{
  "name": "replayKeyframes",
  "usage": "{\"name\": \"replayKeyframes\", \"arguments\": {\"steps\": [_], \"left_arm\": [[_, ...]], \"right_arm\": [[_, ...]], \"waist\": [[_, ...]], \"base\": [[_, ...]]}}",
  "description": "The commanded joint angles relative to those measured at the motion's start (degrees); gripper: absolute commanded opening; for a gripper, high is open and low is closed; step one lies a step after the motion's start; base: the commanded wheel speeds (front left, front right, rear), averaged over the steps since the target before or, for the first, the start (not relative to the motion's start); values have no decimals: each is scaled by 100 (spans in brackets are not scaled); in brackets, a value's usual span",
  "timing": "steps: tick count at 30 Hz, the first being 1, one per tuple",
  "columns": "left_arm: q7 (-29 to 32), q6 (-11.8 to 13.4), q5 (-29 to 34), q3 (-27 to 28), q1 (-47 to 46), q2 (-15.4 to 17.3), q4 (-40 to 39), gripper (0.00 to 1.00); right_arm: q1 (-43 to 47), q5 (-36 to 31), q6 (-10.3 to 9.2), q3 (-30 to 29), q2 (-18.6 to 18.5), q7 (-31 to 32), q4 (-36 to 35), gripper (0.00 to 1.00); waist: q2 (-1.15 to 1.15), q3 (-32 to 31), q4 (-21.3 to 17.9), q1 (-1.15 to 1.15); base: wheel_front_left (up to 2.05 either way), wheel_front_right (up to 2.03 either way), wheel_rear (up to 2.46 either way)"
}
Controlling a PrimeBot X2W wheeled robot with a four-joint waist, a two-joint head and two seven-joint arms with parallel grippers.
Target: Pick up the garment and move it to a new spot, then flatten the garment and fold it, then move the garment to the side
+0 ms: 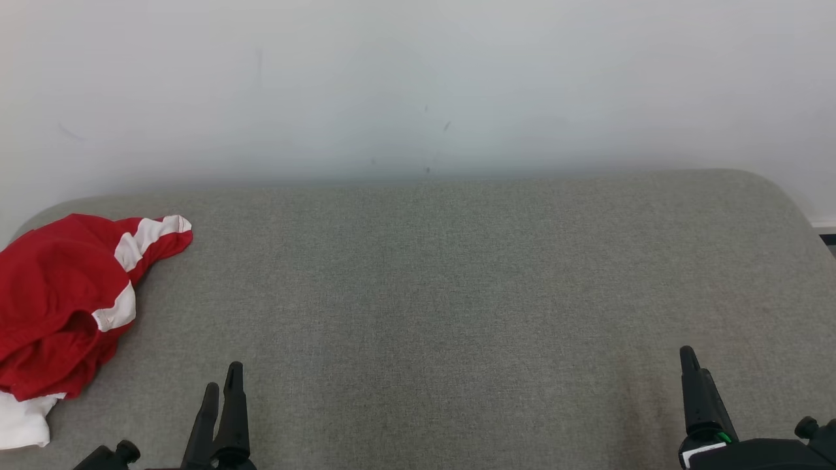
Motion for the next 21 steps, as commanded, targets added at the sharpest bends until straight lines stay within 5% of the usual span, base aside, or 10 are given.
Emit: {"name": "replayKeyframes", "arguments": {"steps": [1, 21], "left_arm": [[-58, 0, 348, -17, -3, -5, -136, 100], [-341, 149, 2175, -151, 117, -24, -359, 100]], "right_arm": [[-9, -233, -4, 59, -29, -80, -125, 100], [109, -2202, -6, 648, -35, -514, -347, 100]], "waist": [[0, -12, -8, -1], [0, -151, -64, -1]], "base": [[0, 0, 0], [0, 0, 0]]}}
